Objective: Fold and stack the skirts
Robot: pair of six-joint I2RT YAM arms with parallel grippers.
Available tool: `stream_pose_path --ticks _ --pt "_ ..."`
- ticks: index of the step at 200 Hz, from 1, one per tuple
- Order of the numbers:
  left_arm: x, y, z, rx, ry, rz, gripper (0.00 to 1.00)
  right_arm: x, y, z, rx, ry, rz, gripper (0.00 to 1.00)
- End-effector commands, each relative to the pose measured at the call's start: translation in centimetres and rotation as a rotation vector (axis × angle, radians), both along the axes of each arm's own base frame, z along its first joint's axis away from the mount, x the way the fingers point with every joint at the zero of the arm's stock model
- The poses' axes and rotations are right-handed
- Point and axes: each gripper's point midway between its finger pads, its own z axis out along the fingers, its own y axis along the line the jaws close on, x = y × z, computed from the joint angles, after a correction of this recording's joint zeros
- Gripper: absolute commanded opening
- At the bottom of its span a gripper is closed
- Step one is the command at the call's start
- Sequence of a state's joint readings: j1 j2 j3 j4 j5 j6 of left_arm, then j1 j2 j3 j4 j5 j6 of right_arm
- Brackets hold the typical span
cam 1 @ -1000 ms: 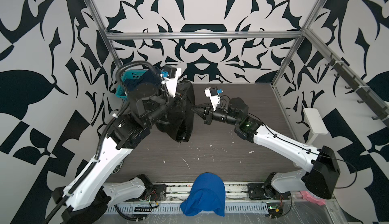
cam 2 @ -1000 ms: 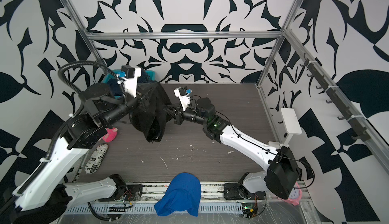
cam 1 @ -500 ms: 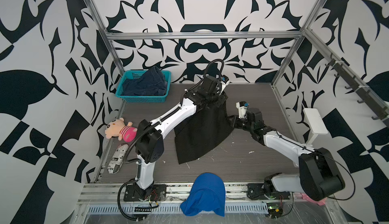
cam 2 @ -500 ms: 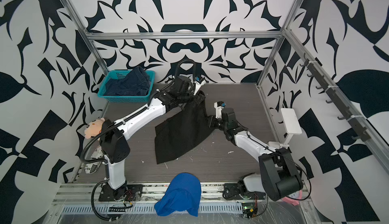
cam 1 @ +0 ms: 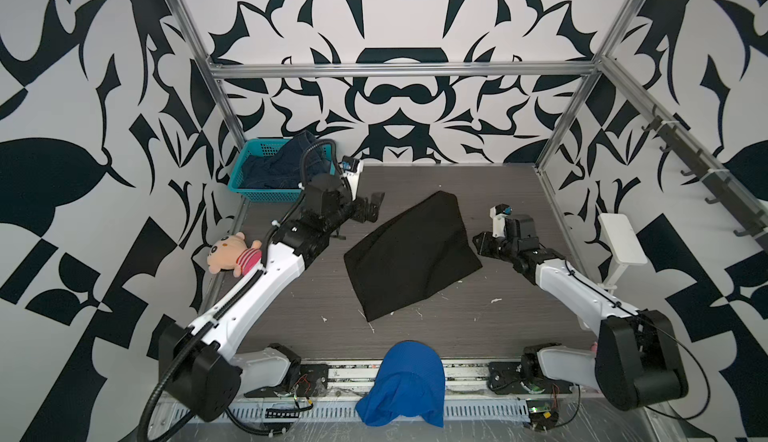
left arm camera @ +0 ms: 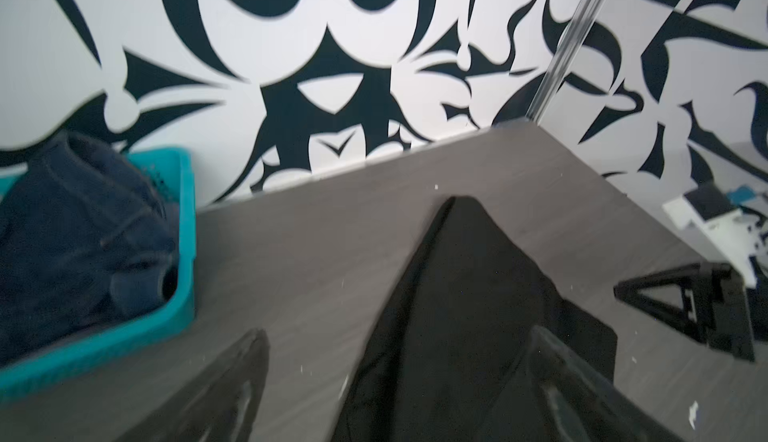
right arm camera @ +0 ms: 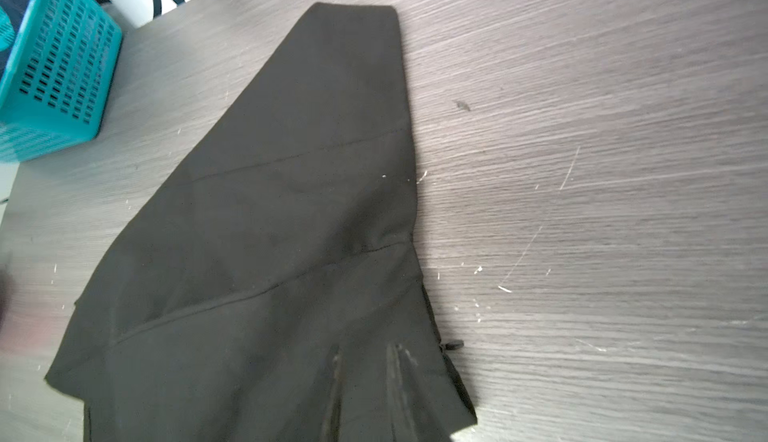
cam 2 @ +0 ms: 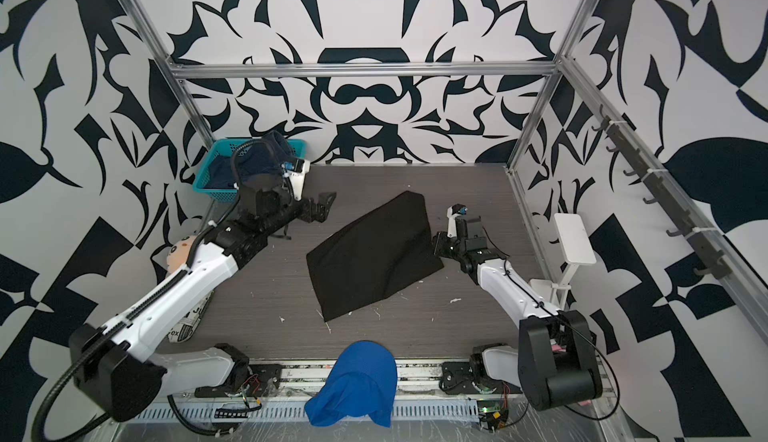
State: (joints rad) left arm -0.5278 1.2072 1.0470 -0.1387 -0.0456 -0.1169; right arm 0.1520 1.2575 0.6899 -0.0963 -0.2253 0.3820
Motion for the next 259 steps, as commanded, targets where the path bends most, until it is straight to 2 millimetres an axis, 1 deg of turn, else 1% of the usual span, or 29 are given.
stream_pose_path --ticks 1,16,25,38,55,71,89,98,114,117,119,121,134,148,163,177,186,193,207,219,225,231,236,259 --pt "-2.9 1.3 -6.5 -0.019 0.205 0.054 1.0 -0.7 1.1 1.1 0.043 0.028 0.055 0.28" --pt "-4.6 1.7 -9.4 -0.083 0.294 0.068 0.97 -1.3 1.1 0.6 0.057 0.056 0.049 0.31" --pt "-5.5 1.7 -11.2 -0.128 0.35 0.08 0.95 -1.6 0.9 0.3 0.044 0.074 0.041 0.35" --pt "-6.5 1.5 -13.6 -0.164 0.425 0.085 0.93 -1.7 0.5 -0.1 0.025 0.086 0.03 0.41" --pt "-7.5 2.0 -16.3 -0.165 0.475 0.107 0.92 -1.1 0.6 -0.3 0.034 0.088 0.031 0.44" --pt "-7.6 2.7 -18.1 -0.181 0.467 0.143 0.92 0.1 1.4 -0.4 0.072 0.098 0.044 0.46" --pt "-7.4 2.5 -19.1 -0.214 0.474 0.14 0.93 2.1 2.7 0.0 0.142 0.079 0.065 0.47" --pt "-7.1 2.1 -19.6 -0.221 0.477 0.13 0.94 3.3 3.2 0.2 0.176 0.065 0.075 0.47" --pt "-6.4 1.3 -20.7 -0.223 0.499 0.111 0.95 5.2 3.8 0.1 0.22 0.077 0.081 0.49" --pt "-6.2 1.0 -20.6 -0.226 0.498 0.103 0.95 5.5 3.8 0.0 0.224 0.079 0.08 0.49" --pt "-6.2 0.9 -21.3 -0.217 0.516 0.105 0.95 5.8 3.8 0.0 0.228 0.077 0.079 0.49" --pt "-6.1 0.8 -21.5 -0.216 0.521 0.103 0.95 6.1 3.8 0.0 0.234 0.077 0.077 0.49" --pt "-5.4 0.0 -22.4 -0.223 0.537 0.084 0.95 7.3 3.3 -0.3 0.256 0.085 0.054 0.5" --pt "-4.8 -0.6 -23.2 -0.228 0.536 0.076 0.95 8.2 1.9 -0.8 0.272 0.089 0.006 0.51" --pt "-4.2 -0.7 -24.0 -0.22 0.545 0.085 0.94 8.6 0.9 -1.3 0.294 0.1 -0.021 0.52" --pt "-4.1 -1.0 -24.7 -0.21 0.56 0.079 0.91 8.7 0.5 -1.7 0.292 0.113 -0.033 0.53" --pt "-4.0 -1.1 -24.7 -0.212 0.559 0.072 0.86 8.6 0.4 -1.9 0.281 0.115 -0.035 0.53" --pt "-3.9 -1.3 -24.5 -0.214 0.554 0.065 0.71 8.5 0.2 -2.0 0.274 0.116 -0.039 0.53" --pt "-3.8 -1.3 -24.0 -0.214 0.55 0.062 0.52 8.4 -0.1 -2.2 0.266 0.117 -0.049 0.53" --pt "-3.7 -1.0 -23.5 -0.191 0.548 0.069 0.31 8.3 0.0 -2.2 0.267 0.117 -0.048 0.53" --pt "-3.7 -0.7 -23.2 -0.173 0.543 0.082 0.18 8.3 0.0 -2.2 0.268 0.115 -0.047 0.53" --pt "-3.6 -0.2 -23.0 -0.156 0.539 0.097 0.1 8.3 0.0 -2.3 0.267 0.115 -0.049 0.53" --pt "-3.6 0.1 -22.6 -0.143 0.53 0.106 0.07 8.3 -0.1 -2.4 0.266 0.115 -0.051 0.53" --pt "-3.5 2.0 -20.6 -0.119 0.489 0.144 0.07 8.2 0.3 -3.4 0.281 0.145 -0.038 0.52"
